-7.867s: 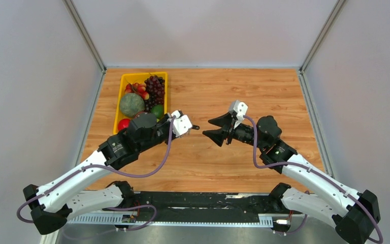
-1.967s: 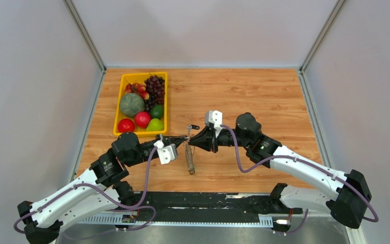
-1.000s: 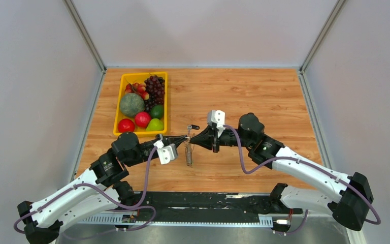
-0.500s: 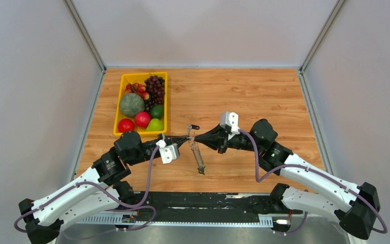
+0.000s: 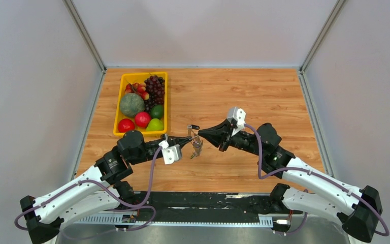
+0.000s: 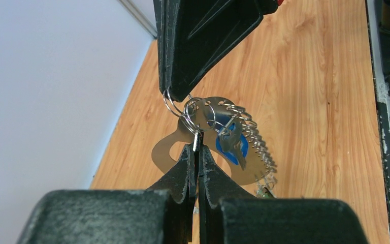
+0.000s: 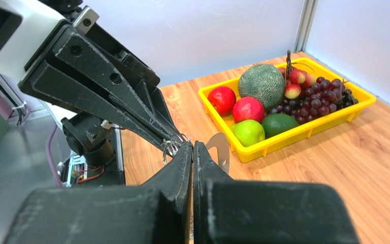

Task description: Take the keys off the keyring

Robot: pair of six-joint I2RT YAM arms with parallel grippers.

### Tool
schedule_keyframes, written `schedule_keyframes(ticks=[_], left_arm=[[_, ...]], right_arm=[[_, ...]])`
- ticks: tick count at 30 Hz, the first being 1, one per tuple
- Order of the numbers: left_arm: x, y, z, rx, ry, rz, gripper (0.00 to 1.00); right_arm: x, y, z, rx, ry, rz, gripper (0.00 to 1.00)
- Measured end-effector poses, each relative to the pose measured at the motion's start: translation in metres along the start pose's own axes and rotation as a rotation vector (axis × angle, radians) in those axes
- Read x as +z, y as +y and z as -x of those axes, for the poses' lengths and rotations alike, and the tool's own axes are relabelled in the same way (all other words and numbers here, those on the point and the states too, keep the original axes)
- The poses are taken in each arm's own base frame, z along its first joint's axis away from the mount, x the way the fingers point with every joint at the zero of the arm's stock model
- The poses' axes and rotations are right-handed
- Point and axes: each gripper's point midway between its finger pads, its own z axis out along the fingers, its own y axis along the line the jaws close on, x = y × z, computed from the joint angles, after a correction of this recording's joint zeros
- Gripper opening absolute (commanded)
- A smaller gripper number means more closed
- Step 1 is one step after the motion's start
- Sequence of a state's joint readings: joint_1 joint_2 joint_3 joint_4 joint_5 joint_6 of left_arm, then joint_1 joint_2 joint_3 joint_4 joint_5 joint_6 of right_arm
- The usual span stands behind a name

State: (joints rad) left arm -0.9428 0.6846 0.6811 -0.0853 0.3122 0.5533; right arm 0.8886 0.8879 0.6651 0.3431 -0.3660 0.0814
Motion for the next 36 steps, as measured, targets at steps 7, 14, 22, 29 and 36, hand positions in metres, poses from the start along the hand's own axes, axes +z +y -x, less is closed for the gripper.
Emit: schedule_keyframes(ticks=[7,14,22,29,36], left_arm=[[-0.001,0.005,-0.004,0.007,0.021,0.026,0.0],[-0.008,0.014,-0.003,0.015,0.036,0.08,0.0],[-0.008,0.01,-0.009,0.013,0.054,0.073,0.0],[-0.008,0.01,-0.01,0.012,0.057,0.07,0.0],[-0.008,0.009,-0.011,0.01,0.063,0.066,0.0]], right_arm=[[0.005,-0.007,-0.004,0.104,0.011,-0.05,0.0],[0.009,-0.013,-0.018,0.15,0.066,-0.083,0.3],[0.0,-0.018,-0.04,0.069,0.157,-0.098,0.37],[-0.006,-0.01,-0.032,-0.094,0.148,-0.066,0.36],[0.0,0.017,-0.034,-0.256,0.151,-0.01,0.35]])
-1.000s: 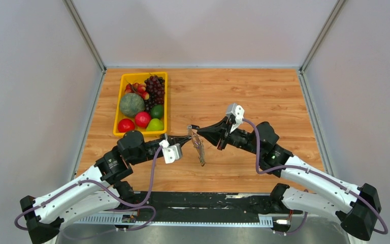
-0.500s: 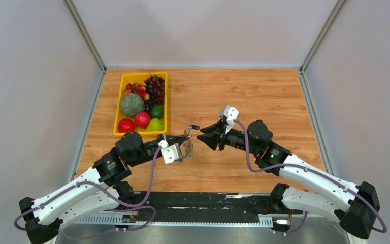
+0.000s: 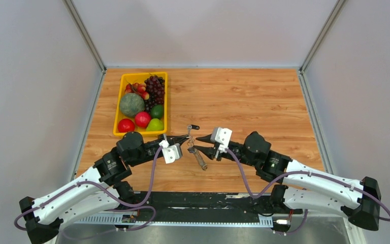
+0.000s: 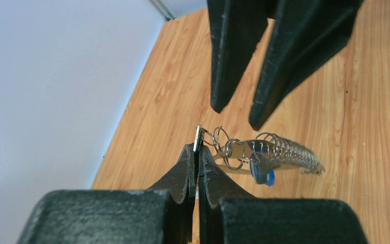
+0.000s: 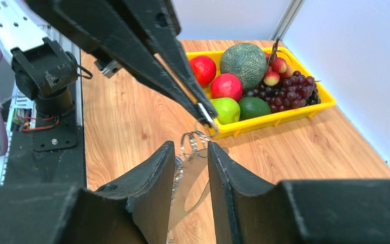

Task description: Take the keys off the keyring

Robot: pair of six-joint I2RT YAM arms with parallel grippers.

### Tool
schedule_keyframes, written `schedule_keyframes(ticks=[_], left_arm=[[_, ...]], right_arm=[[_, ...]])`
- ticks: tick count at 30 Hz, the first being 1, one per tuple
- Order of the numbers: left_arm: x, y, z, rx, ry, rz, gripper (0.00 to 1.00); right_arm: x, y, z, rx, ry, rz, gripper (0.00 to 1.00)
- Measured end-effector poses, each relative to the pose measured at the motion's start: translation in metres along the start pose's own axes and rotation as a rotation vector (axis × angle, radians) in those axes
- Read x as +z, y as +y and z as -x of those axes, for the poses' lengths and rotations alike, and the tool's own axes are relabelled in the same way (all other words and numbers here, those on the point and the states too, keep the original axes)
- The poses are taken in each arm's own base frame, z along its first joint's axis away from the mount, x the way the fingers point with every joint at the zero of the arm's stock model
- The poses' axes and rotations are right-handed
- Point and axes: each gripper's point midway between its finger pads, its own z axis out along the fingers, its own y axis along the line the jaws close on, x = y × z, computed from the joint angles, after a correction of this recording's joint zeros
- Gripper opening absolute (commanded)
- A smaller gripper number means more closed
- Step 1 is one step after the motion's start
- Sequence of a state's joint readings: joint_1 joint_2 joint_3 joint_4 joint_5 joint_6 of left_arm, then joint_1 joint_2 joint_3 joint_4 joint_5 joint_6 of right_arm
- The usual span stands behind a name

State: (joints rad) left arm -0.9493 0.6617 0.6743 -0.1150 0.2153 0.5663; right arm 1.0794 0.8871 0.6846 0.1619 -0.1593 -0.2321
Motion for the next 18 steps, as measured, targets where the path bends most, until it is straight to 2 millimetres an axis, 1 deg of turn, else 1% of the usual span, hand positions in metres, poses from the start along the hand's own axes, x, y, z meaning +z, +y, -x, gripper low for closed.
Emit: schedule_keyframes(ticks=[2,4,7,9,11,15,18], left_arm=[[0.001,0.0,-0.001,-0.001,0.003,-0.002,0.0],[0.002,-0.001,-0.002,-0.003,0.008,-0.005,0.0],[0.002,-0.002,-0.004,-0.005,0.015,-0.01,0.0],[0.002,-0.003,-0.005,-0.005,0.018,-0.013,0.0],[0.002,-0.003,-0.005,-0.005,0.018,-0.013,0.0],[0.002,-0.003,-0.005,-0.005,0.018,-0.012,0.0],[0.002,-0.003,-0.005,-0.005,0.018,-0.012,0.0]], right_arm=[[0.003,0.009,-0.001,-0.049,0.009,0.005,0.34],[0.007,0.015,-0.007,-0.092,0.032,-0.003,0.34],[0.013,0.017,-0.019,-0.141,0.08,-0.031,0.33],[0.015,0.014,-0.028,-0.171,0.116,-0.061,0.33],[0.016,0.012,-0.032,-0.192,0.135,-0.084,0.33],[0.014,0.006,-0.031,-0.218,0.145,-0.124,0.35],[0.01,0.0,-0.027,-0.227,0.137,-0.15,0.37]])
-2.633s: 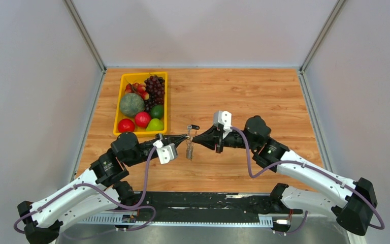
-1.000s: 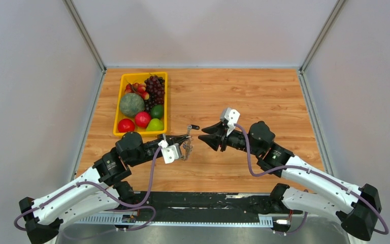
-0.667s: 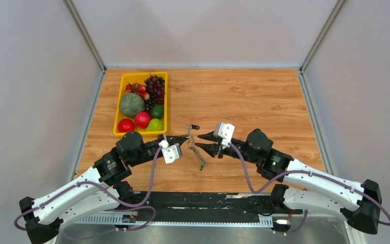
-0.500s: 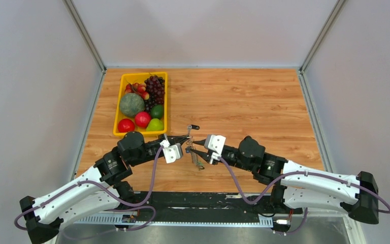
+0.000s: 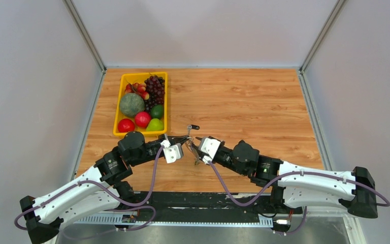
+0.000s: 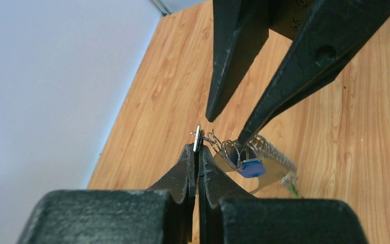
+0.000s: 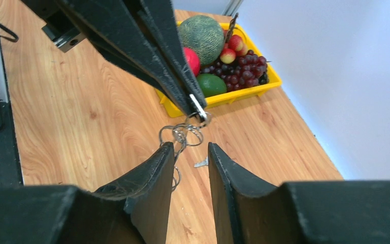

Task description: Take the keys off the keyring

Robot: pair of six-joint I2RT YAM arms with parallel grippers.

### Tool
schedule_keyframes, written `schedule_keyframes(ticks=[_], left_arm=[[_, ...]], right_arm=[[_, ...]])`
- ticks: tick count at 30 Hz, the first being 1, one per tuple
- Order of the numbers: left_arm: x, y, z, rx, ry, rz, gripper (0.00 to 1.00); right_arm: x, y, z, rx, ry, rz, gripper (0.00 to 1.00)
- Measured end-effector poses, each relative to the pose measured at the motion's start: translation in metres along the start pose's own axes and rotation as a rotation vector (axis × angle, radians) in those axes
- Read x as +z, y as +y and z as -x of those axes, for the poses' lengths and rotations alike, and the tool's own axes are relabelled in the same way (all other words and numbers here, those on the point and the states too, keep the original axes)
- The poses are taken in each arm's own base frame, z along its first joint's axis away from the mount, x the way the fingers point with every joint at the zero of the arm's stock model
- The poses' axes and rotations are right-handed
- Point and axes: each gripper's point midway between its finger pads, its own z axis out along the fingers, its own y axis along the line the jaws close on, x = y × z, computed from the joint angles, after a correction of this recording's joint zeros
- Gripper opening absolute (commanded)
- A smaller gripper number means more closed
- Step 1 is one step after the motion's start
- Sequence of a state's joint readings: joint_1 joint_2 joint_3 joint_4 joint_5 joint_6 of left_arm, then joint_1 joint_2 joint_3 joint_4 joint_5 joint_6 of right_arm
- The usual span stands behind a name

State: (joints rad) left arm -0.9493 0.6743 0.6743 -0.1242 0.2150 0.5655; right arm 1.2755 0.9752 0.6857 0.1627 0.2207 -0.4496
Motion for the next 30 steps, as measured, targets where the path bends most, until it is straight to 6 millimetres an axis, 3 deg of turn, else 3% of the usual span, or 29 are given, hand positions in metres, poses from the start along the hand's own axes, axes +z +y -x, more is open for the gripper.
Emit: schedule_keyframes(ticks=[10,26,30], left_arm=[[0.0,-0.001,0.0,0.0,-0.003,-0.004,0.0],[0.0,-0.003,0.0,-0.001,-0.001,-0.013,0.0],[0.0,-0.002,0.0,-0.002,0.0,-0.008,0.0]], right_arm=[[-0.003,-0.012,0.004,-0.016,-0.002,-0.054,0.34],[0.012,-0.01,0.002,-0.026,0.001,-0.062,0.29],[0.015,-0.01,0.003,-0.023,-0.007,-0.065,0.21]])
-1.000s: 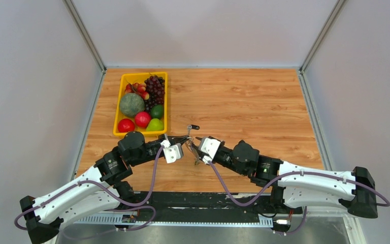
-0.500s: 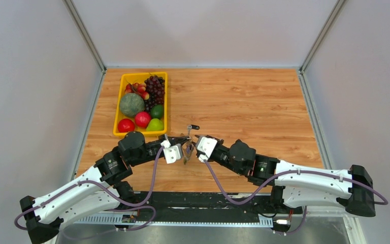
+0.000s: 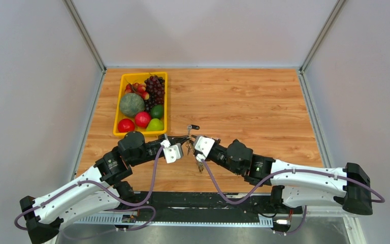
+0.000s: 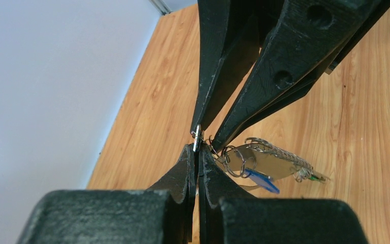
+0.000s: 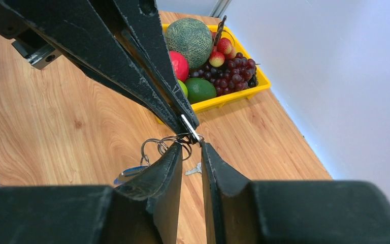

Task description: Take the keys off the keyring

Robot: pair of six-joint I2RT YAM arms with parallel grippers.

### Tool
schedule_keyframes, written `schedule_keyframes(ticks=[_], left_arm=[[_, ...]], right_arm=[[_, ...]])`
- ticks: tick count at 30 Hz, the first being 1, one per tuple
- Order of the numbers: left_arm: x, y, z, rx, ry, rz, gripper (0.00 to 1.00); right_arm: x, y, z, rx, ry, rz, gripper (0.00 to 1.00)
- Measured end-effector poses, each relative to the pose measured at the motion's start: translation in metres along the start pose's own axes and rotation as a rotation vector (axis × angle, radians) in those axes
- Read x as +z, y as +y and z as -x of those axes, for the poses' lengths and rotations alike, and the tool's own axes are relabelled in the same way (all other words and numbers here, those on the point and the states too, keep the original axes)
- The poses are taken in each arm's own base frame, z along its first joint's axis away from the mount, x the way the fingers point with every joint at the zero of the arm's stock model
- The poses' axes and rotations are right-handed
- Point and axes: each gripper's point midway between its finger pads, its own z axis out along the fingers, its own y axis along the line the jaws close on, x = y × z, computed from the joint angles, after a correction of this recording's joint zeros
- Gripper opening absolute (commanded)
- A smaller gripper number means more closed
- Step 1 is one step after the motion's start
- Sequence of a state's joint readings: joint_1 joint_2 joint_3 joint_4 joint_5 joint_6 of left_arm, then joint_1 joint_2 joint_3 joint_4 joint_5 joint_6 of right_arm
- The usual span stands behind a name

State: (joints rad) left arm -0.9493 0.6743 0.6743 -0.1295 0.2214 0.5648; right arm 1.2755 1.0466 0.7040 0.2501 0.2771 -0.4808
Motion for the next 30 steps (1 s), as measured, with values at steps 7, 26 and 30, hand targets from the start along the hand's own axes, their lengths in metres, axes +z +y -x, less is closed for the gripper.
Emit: schedule_keyframes(ticks=[7,26,30], left_arm=[[-0.001,0.003,-0.001,0.0,0.005,0.015,0.0],[-0.001,0.008,0.0,0.005,0.007,0.04,0.0],[-0.001,0.006,-0.001,0.004,0.01,0.032,0.0]], right_arm=[[0.001,0.001,-0.001,0.017,0.001,-0.006,0.0],[-0.002,-0.03,-0.009,0.859,-0.053,-0.037,0.0],[-0.006,-0.022,-0.013,1.081,-0.048,-0.021,0.24]])
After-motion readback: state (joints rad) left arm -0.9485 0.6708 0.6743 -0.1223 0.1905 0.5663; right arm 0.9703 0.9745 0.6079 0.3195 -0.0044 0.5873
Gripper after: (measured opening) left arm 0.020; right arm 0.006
